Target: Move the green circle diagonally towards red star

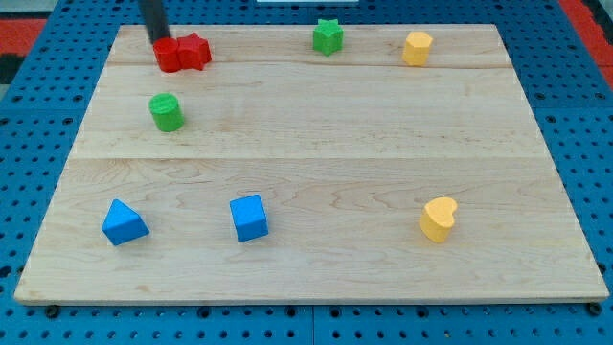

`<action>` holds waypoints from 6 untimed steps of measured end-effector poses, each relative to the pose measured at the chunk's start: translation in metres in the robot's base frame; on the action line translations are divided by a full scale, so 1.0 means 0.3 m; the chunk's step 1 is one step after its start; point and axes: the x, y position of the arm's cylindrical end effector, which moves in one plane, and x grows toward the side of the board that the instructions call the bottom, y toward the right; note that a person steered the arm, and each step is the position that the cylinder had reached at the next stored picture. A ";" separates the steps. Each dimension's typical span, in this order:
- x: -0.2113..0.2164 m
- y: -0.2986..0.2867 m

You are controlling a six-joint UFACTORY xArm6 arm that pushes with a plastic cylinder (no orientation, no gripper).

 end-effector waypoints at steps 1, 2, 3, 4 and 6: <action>0.057 -0.135; 0.264 -0.117; 0.457 -0.116; 0.606 -0.016; 0.488 0.139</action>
